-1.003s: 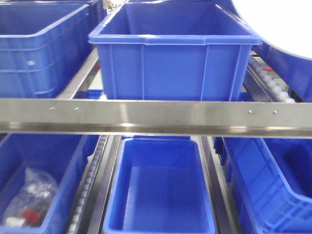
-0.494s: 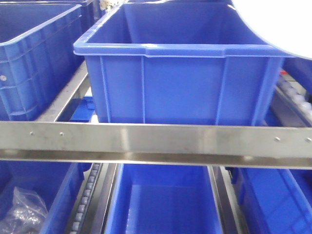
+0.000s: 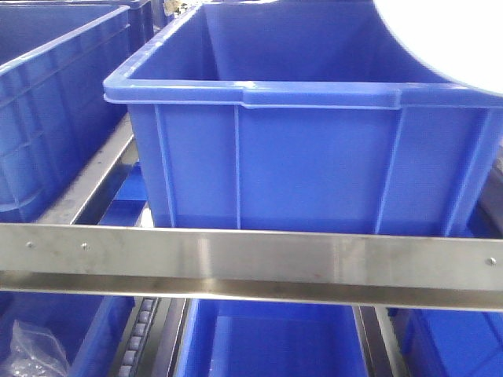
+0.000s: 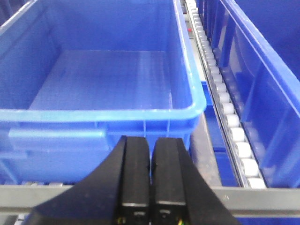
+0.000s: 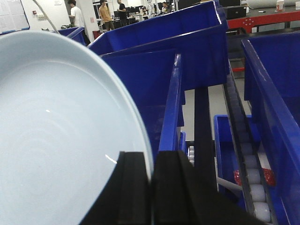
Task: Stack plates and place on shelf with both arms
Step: 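Hold the plates above the large blue bin on the shelf, then lower the plates into the blue bin and open the right gripper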
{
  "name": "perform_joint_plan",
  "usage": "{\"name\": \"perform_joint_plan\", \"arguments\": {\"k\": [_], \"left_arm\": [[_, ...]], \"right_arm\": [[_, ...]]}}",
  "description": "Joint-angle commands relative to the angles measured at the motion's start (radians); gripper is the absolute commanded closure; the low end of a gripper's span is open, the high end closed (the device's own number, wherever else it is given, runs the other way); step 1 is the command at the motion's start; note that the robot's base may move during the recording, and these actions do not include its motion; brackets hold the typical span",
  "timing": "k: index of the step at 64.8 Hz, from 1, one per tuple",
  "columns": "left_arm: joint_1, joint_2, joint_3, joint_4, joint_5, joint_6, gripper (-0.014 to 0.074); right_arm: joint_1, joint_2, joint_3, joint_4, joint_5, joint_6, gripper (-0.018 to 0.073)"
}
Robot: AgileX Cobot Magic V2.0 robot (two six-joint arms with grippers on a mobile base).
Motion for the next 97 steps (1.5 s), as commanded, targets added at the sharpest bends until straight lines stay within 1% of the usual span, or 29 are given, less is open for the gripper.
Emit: {"name": "perform_joint_plan", "arguments": {"k": [1,37,46,53,63,72,82,92,97], "left_arm": [[0.0,0.007,-0.03,-0.005,-0.083,-0.008,0.0513],[0.0,0.007,-0.03,-0.005,-0.083,-0.008,0.0514],[0.0,0.007,-0.03,-0.005,-0.083,-0.008,0.0514],[0.0,0.007,-0.03,-0.005,-0.083,-0.008,0.0513],[0.0,0.007,-0.03,-0.005,-0.083,-0.008,0.0514],[0.0,0.007,-0.03,-0.005,-0.083,-0.008,0.0514],[0.0,0.007,-0.03,-0.005,-0.083,-0.008,0.0513],[0.0,0.007,-0.03,-0.005,-0.083,-0.008,0.0513],[0.0,0.007,-0.03,-0.005,-0.083,-0.008,0.0513]], "right_arm": [[-0.008,-0.001,-0.033,-0.006,-0.099,-0.003,0.051],[-0.008,0.001,-0.033,-0.006,-0.103,-0.003,0.051],[-0.008,0.036,-0.054,-0.007,-0.096,-0.003,0.051],[-0.008,0.115,-0.113,-0.024,-0.094,-0.003,0.051],[0.005,0.269,-0.251,-0.098,-0.07,-0.003,0.051],[0.047,0.467,-0.393,-0.148,-0.052,-0.003,0.051],[0.092,0.692,-0.539,-0.177,-0.103,-0.003,0.0507],[0.095,0.881,-0.66,-0.177,-0.132,-0.003,0.0455],[0.095,0.937,-0.7,-0.177,-0.13,-0.003,0.0426]]}}
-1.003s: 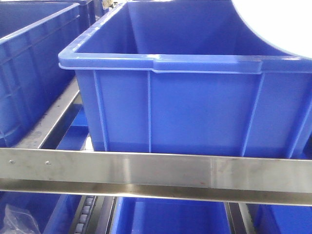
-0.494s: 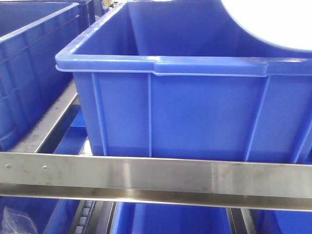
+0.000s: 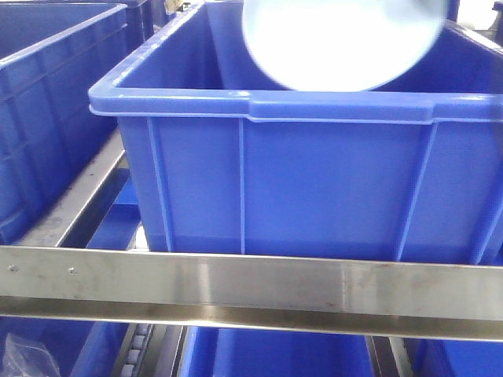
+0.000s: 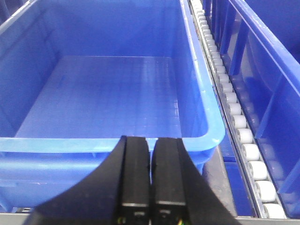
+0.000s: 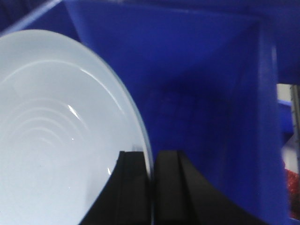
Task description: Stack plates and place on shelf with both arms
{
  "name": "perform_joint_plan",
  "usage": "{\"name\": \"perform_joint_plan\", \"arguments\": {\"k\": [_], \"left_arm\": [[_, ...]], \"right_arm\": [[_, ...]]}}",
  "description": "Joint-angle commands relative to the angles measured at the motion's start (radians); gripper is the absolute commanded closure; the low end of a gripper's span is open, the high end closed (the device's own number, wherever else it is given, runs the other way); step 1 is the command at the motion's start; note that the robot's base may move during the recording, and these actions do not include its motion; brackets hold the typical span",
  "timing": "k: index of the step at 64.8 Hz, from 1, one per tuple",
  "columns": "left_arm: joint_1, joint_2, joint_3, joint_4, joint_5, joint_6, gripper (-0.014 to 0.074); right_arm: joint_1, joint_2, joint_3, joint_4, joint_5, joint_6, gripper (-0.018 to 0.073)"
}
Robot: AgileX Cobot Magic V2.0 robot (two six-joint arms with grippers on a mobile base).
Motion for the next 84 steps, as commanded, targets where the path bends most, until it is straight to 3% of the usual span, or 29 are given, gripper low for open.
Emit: {"name": "perform_joint_plan", "arguments": {"k": [1,14,29,45,53,64,84], "left_arm": [[0.0,0.007,-0.03,-0.005,-0.083,-0.008,0.0514],[0.0,0.007,-0.03,-0.005,-0.083,-0.008,0.0514],[0.0,0.007,-0.03,-0.005,-0.083,-0.008,0.0514],[0.0,0.007,-0.03,-0.005,-0.083,-0.008,0.0514],[0.0,0.007,-0.03,-0.005,-0.083,-0.008,0.0514],[0.0,0.007,-0.03,-0.005,-0.083,-0.008,0.0513],[0.0,0.007,-0.03,-0.005,-0.083,-0.008,0.0513]], "right_arm": [[-0.001,0.042,-0.087,-0.008,-0.114,-0.003,0.0421],[0.0,0.141,-0.122,-0.008,-0.115,-0.003,0.0391],[0.0,0.156,-0.125,-0.008,-0.108,-0.003,0.0234],[0.0,0.122,-0.125,-0.008,-0.112,-0.003,0.0228],[-0.003,0.075,-0.12,-0.008,-0.094,-0.004,0.0288],[-0.003,-0.036,-0.047,-0.01,-0.093,-0.016,0.0508],[-0.003,-0.336,0.213,-0.011,-0.093,-0.036,0.0508]]}}
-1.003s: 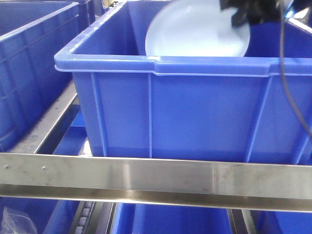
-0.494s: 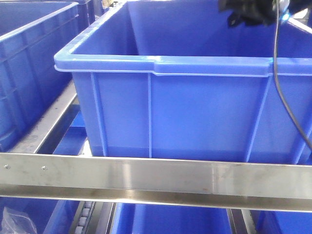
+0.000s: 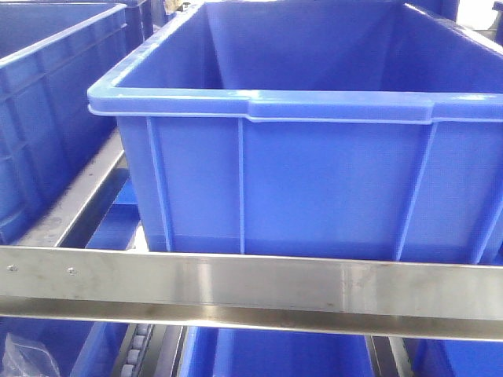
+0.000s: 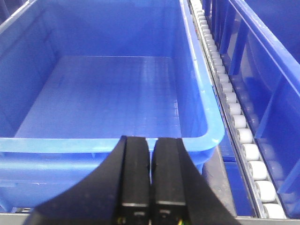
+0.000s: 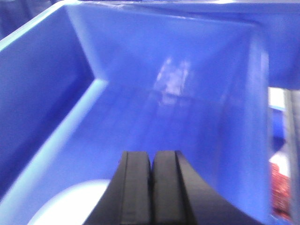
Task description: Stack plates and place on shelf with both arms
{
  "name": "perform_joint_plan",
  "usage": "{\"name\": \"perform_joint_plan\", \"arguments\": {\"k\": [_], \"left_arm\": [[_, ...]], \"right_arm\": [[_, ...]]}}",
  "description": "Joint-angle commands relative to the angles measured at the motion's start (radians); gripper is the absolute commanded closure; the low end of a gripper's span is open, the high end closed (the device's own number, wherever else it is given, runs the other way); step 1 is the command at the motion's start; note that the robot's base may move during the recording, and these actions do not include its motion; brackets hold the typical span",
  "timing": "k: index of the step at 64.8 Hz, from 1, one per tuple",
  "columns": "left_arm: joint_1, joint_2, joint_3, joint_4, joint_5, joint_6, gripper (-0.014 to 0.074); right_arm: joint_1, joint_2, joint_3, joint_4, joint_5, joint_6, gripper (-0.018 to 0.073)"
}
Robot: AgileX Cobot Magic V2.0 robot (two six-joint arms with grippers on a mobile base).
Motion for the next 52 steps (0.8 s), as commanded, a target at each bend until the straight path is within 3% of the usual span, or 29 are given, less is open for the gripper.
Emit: {"name": "perform_joint_plan", "arguments": {"k": [1,15,52], "left_arm": [[0.0,0.007,-0.03,-0.005,-0.083,-0.008,0.0514],[0.0,0.007,-0.03,-0.005,-0.083,-0.008,0.0513],[0.0,0.007,-0.03,-0.005,-0.083,-0.008,0.0513]], "right_arm": [[-0.003,-0.128,0.036,-0.009,-0.078,-0.016,0.0508],[-0.003,-0.37,0.191,-0.009,-0.011,-0.029,0.0508],[-0.003,-0.997,0.259,-0.003,0.537,-0.027,0.0509]]}}
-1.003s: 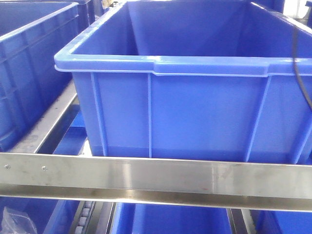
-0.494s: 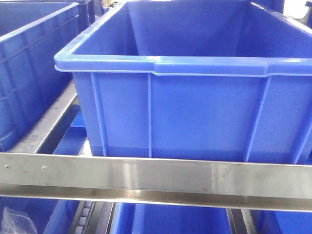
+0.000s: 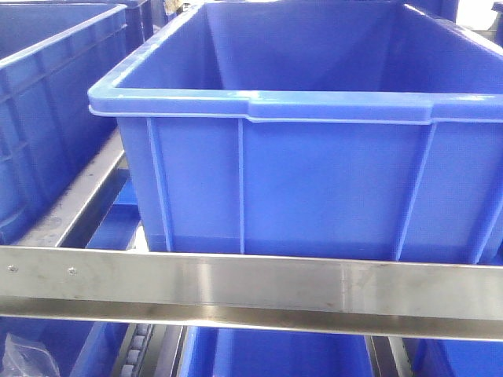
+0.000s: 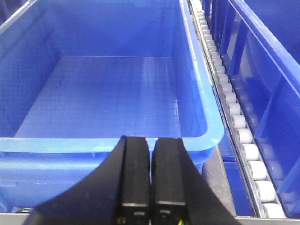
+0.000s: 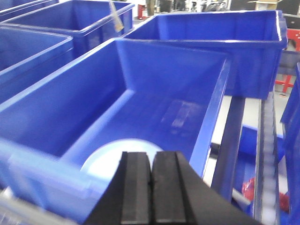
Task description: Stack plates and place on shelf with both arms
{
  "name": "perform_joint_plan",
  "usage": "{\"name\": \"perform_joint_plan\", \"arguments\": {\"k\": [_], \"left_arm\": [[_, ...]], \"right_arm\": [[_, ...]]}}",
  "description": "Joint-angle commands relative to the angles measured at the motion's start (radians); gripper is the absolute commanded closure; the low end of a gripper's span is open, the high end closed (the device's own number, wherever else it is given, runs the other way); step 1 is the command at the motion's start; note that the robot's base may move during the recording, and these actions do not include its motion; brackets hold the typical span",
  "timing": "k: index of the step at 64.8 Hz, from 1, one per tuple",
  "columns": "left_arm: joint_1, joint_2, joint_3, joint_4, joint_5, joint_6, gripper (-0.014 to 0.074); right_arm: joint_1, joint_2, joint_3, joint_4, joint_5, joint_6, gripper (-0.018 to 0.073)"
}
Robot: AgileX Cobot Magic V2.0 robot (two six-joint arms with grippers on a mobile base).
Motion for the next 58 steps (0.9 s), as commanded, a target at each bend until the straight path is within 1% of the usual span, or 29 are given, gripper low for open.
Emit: {"name": "perform_joint_plan", "arguments": {"k": [1,25,31,35,41,48,54,58], "left_arm": [[0.0,0.007,-0.03,-0.005,-0.083,-0.008,0.0513],[0.0,0.007,-0.03,-0.005,-0.083,-0.008,0.0514],[0.0,0.007,-0.03,-0.005,-0.083,-0.008,0.0514],[0.0,0.007,-0.03,-0.005,-0.083,-0.008,0.0513],[0.0,0.007,-0.03,-0.005,-0.083,-0.008,0.0514],[0.0,0.007,-0.03,-0.005,-0.083,-0.008,0.0513],[0.0,0.007,-0.03,-0.005,-0.083,-0.008,0.0514],[0.0,0.007,-0.03,-0.005,-0.083,-0.008,0.0514]], "right_arm": [[-0.003,-0.038,-0.027,-0.001,-0.002,-0.01,0.0509],[-0.003,-0.061,-0.027,-0.001,-0.012,-0.01,0.0509],[-0.004,-0.076,-0.004,-0.002,-0.016,-0.01,0.0509],[-0.023,-0.104,0.031,-0.002,-0.026,-0.01,0.0509],[-0.085,-0.174,0.124,-0.001,-0.101,-0.01,0.0509],[-0.176,-0.238,0.262,0.006,-0.271,-0.01,0.0509],[-0.196,-0.248,0.365,0.064,-0.406,-0.01,0.0509],[-0.196,-0.248,0.41,0.097,-0.45,-0.01,0.0509]]}}
